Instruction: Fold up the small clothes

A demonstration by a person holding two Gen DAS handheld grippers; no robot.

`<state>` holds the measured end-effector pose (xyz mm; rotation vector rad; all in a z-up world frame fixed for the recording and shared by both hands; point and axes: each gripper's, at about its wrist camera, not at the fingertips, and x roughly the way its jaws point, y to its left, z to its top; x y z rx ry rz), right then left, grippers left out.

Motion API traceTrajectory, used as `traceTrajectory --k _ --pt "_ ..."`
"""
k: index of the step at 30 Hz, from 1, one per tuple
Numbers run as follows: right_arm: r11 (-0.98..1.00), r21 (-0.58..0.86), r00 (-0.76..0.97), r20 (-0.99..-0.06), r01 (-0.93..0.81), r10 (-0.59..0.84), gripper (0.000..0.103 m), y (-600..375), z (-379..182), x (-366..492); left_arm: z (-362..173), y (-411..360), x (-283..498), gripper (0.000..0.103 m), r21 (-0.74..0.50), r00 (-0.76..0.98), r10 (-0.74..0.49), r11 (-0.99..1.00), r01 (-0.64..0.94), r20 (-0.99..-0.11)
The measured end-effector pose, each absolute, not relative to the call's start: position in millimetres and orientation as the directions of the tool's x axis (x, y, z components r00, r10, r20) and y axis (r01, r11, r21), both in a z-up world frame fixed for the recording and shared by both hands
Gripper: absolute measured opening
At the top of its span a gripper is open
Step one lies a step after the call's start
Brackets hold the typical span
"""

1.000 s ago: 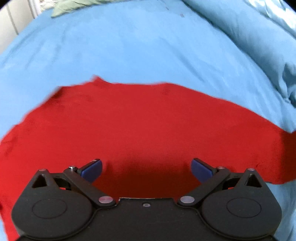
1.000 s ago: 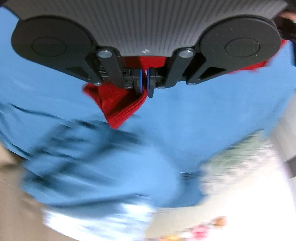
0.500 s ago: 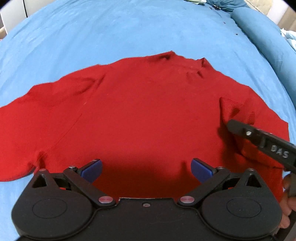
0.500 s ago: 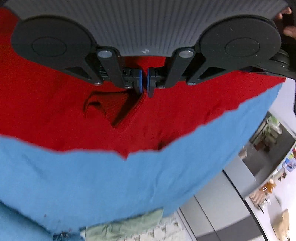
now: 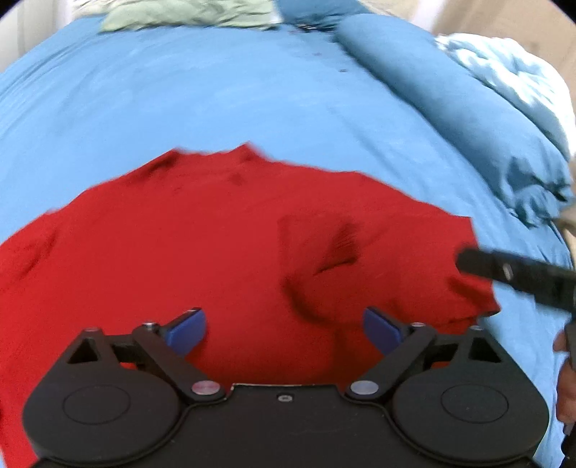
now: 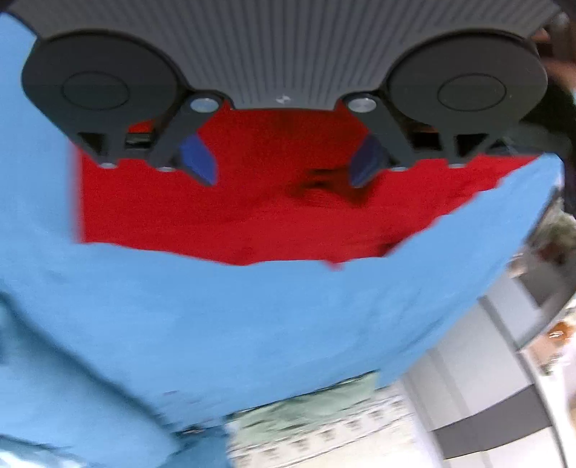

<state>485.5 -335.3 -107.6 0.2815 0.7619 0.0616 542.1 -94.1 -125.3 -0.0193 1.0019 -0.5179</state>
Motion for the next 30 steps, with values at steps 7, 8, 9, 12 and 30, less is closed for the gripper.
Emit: traceTrajectory --k 7,8,9,12,30 --pt "0.968 0.166 0.660 -0.752 0.191 -0.001 0.103 -373.3 -137.7 447.1 -153.2 -139.3 584.1 0.051 -0.234 0.438 -0.421 0.877 0.420 -0.794" --pt "0.961 0.176 0.655 -0.756 0.212 -0.006 0.103 -378.0 -141.5 441.1 -153.1 -140.7 584.2 0.042 -0.227 0.442 -0.416 0.880 0.418 -0.795" --pt "0.956 0.183 0.652 -0.758 0.230 -0.012 0.103 -380.5 -144.2 437.9 -153.1 -141.7 585.7 0.028 -0.214 0.456 -0.404 0.885 0.414 -0.793" --pt "0.941 0.196 0.643 -0.766 0.276 -0.029 0.103 -381.1 -151.7 430.7 -146.5 -133.2 582.5 0.014 -0.185 0.507 -0.359 0.914 0.361 -0.784" --pt "0.965 0.076 0.581 -0.809 0.252 -0.088 0.103 -362.3 -172.4 454.5 -121.6 -70.8 572.3 0.005 -0.281 0.689 -0.300 0.949 0.144 -0.660"
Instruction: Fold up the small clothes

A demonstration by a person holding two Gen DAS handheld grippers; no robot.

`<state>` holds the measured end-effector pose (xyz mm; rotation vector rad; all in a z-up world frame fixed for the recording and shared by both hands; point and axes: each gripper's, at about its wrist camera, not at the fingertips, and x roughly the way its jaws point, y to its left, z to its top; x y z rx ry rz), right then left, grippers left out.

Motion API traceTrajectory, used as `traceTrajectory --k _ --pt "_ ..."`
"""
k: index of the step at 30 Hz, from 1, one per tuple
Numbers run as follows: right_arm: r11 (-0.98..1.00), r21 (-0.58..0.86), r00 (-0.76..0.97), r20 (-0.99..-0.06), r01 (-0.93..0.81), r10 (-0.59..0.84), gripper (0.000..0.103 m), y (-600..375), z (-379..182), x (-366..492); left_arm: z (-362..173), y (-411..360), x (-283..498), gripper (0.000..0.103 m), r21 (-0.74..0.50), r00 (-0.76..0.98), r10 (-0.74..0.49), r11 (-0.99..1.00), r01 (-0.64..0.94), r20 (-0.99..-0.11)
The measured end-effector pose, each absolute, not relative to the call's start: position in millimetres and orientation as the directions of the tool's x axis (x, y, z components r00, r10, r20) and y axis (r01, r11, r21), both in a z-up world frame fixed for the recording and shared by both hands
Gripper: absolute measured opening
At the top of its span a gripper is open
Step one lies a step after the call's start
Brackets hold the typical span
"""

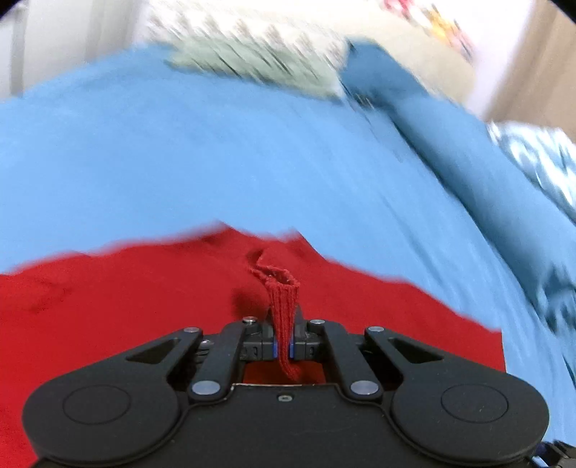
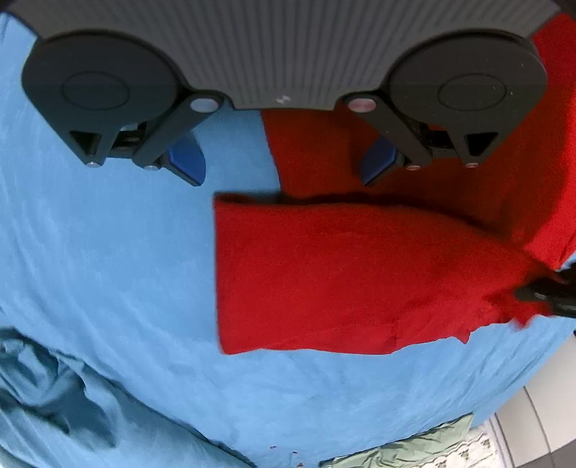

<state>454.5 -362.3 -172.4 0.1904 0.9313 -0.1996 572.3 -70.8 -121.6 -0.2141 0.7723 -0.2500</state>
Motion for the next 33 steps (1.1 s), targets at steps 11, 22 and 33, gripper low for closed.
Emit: traceTrajectory --k 11,22,33 --pt "0.993 -0.079 0.596 -0.794 0.090 -0.118 0.103 -334.0 -183.1 482.2 -144.3 23.8 526.5 0.005 -0.199 0.742 -0.021 0.968 -0.153 -0.670" --pt "0.964 -0.209 0.572 -0.776 0.166 -0.266 0.103 -373.5 -184.4 485.0 -155.6 39.5 515.7 0.006 -0.203 0.723 -0.008 0.962 -0.183 -0.691" --pt "0.995 0.023 0.616 -0.787 0.094 -0.040 0.103 -351.5 -123.7 481.4 -134.6 58.9 471.7 0.036 -0.086 0.699 0.124 0.962 -0.258 -0.704"
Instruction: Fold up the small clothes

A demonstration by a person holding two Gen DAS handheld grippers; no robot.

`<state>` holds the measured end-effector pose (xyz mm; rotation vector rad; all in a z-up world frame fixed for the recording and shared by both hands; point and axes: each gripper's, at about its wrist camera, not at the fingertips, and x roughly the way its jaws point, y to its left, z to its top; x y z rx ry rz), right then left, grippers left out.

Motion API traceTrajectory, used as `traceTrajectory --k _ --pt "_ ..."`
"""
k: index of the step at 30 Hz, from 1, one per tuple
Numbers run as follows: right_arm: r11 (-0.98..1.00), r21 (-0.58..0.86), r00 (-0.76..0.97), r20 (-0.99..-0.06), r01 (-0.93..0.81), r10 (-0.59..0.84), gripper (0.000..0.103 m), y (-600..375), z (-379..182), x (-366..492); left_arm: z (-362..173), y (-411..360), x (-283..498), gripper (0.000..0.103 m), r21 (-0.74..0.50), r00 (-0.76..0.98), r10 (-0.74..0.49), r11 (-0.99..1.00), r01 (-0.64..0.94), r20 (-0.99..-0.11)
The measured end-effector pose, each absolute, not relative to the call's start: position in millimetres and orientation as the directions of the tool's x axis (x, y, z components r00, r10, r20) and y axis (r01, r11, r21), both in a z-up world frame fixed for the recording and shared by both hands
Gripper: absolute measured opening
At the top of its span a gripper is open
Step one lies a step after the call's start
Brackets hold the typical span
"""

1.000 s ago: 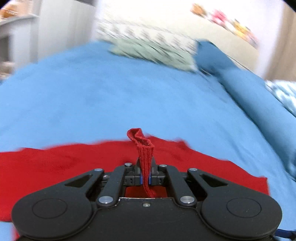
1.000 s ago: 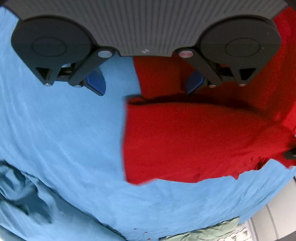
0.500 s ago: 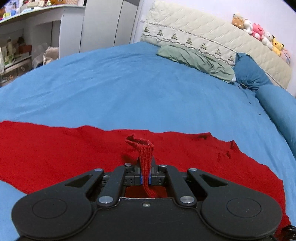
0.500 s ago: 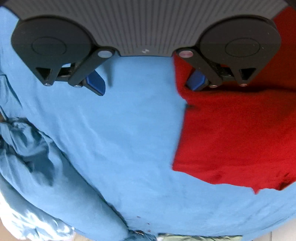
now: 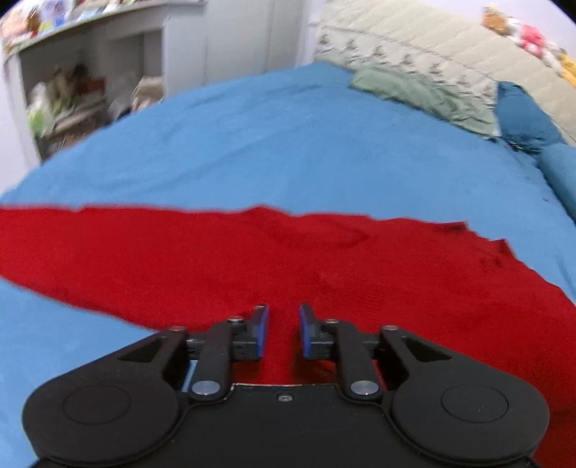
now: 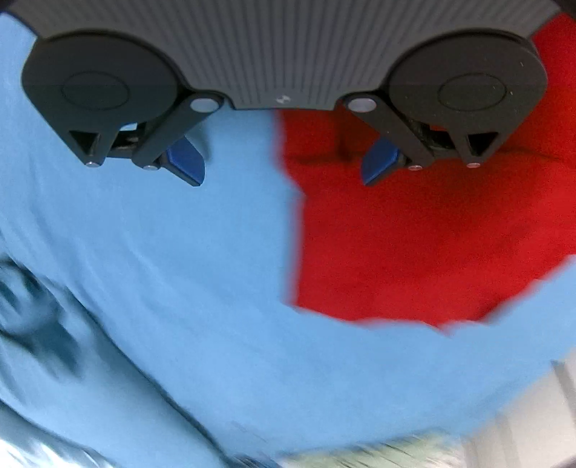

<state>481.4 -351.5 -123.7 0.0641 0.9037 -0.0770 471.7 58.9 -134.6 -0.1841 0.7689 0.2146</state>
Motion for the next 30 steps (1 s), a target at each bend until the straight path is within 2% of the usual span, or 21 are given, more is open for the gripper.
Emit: traceTrajectory --k 1,2,3,5,8,14,18,22,25,27,30 --pt "0.998 0.042 0.637 -0.771 0.046 0.003 0.103 -340.0 -120.1 483.4 -129.7 52.7 471.2 0.044 -0.073 0.712 0.111 0.972 -0.223 -0.694" --pt "0.998 0.061 0.649 -0.759 -0.006 0.050 0.103 -327.0 -121.2 488.9 -127.3 46.8 472.9 0.056 -0.062 0.720 0.095 0.980 -0.189 -0.688" --pt "0.996 0.075 0.648 -0.758 -0.037 0.081 0.103 -318.8 -126.2 494.4 -126.8 39.7 475.7 0.059 -0.055 0.723 0.075 0.986 -0.155 -0.686" --pt "0.993 0.109 0.616 -0.780 -0.039 0.109 0.103 -308.8 -147.0 509.1 -130.5 26.0 486.1 0.059 -0.064 0.713 0.019 0.994 -0.089 -0.701" --pt "0.988 0.127 0.526 -0.848 0.093 0.060 0.103 -317.7 -181.7 520.2 -134.9 12.8 497.9 0.059 -0.092 0.708 -0.051 0.996 -0.019 -0.704" --pt "0.995 0.088 0.554 -0.831 0.056 0.042 0.103 -314.6 -167.2 515.0 -161.0 1.7 510.5 0.059 -0.054 0.631 -0.094 0.995 0.082 -0.770" --pt "0.994 0.105 0.636 -0.767 -0.001 0.082 0.103 -309.2 -150.1 544.3 -172.3 5.5 504.8 0.060 -0.052 0.618 -0.103 0.994 0.100 -0.779" --pt "0.994 0.093 0.684 -0.722 -0.053 0.104 0.103 -309.6 -165.7 593.3 -174.5 6.3 506.1 0.061 -0.057 0.617 -0.101 0.994 0.091 -0.781" --pt "0.998 0.063 0.654 -0.756 0.019 0.035 0.103 -328.9 -191.2 617.9 -173.7 3.3 508.3 0.061 -0.053 0.615 -0.097 0.995 0.089 -0.782" --pt "0.995 0.100 0.671 -0.738 0.009 0.068 0.103 -339.8 -193.4 618.3 -171.5 3.5 509.3 0.061 -0.057 0.609 -0.091 0.996 0.075 -0.788" --pt "0.998 0.054 0.653 -0.755 -0.037 0.065 0.103 -336.6 -179.9 614.4 -155.4 7.5 509.5 0.061 -0.079 0.617 -0.071 0.997 0.014 -0.784"
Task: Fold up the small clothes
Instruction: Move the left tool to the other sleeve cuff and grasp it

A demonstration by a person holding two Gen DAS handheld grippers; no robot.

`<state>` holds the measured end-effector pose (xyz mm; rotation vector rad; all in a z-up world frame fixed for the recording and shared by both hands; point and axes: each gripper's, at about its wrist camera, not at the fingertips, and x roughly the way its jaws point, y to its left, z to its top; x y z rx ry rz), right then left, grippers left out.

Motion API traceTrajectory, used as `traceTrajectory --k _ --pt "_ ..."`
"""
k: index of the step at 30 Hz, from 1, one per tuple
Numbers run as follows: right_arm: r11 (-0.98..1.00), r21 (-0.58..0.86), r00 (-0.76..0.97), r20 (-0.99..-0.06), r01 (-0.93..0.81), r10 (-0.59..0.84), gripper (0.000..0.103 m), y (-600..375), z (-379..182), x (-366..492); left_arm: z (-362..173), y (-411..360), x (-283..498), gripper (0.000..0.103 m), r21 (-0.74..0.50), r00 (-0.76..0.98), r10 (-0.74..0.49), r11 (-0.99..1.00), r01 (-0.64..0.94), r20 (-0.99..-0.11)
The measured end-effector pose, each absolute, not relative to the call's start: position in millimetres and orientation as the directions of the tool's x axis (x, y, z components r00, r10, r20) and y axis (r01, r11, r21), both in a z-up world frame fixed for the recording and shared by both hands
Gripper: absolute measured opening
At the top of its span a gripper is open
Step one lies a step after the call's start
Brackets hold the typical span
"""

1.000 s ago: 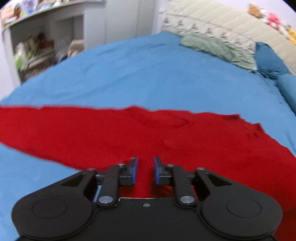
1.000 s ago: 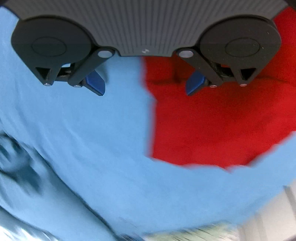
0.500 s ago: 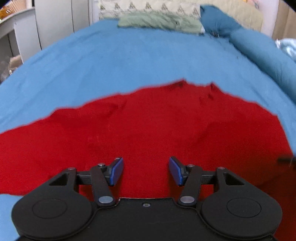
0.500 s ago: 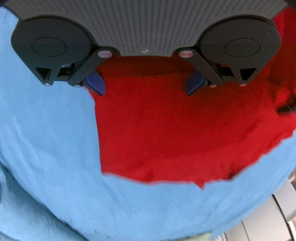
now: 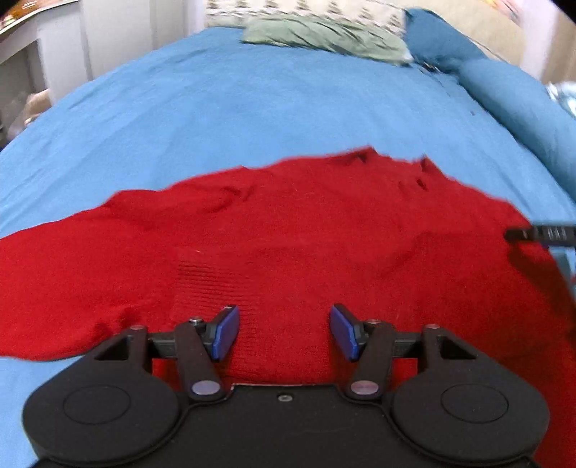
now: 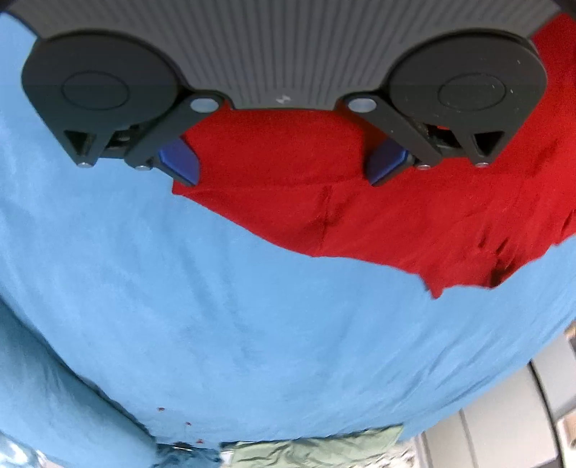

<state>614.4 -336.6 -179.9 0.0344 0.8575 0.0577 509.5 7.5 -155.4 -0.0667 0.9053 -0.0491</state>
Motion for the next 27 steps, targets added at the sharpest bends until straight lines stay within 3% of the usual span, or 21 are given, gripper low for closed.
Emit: traceTrajectory --k 4,7,10,12,13,17,23,27 --pt "0.993 -0.012 0.696 -0.714 -0.120 0.075 0.103 -323.6 -136.1 589.3 -104.3 17.1 490.5 0.062 -0.080 0.666 -0.017 0.995 -0.064 -0.746" --pt "0.986 -0.010 0.710 -0.695 -0.169 0.114 0.103 -308.8 -88.5 562.5 -62.7 34.4 467.8 0.068 -0.104 0.694 0.010 0.987 -0.121 -0.720" --pt "0.977 0.015 0.705 -0.690 -0.213 0.164 0.103 -291.9 -49.5 535.3 -35.5 63.0 444.5 0.077 -0.116 0.712 0.052 0.976 -0.185 -0.700" --pt "0.967 0.012 0.668 -0.720 -0.255 0.186 0.103 -274.1 -38.7 522.6 -28.1 88.3 430.3 0.097 -0.134 0.717 0.077 0.963 -0.232 -0.693" --pt "0.961 0.011 0.652 -0.733 -0.275 0.195 0.103 -264.5 -35.9 515.9 -27.4 103.9 422.3 0.100 -0.137 0.722 0.103 0.954 -0.265 -0.684" --pt "0.946 0.047 0.621 -0.744 -0.320 0.247 0.103 -222.2 -38.0 494.1 -43.2 163.4 403.7 0.100 -0.125 0.704 0.198 0.917 -0.379 -0.682" --pt "0.961 0.128 0.621 -0.740 -0.247 0.258 0.103 -164.0 -61.5 481.3 -77.4 276.2 388.5 0.100 -0.166 0.633 0.302 0.805 -0.570 -0.712" --pt "0.969 0.131 0.606 -0.760 -0.210 0.234 0.103 -132.8 -77.6 483.3 -101.0 336.7 392.7 0.093 -0.151 0.590 0.347 0.759 -0.633 -0.729"
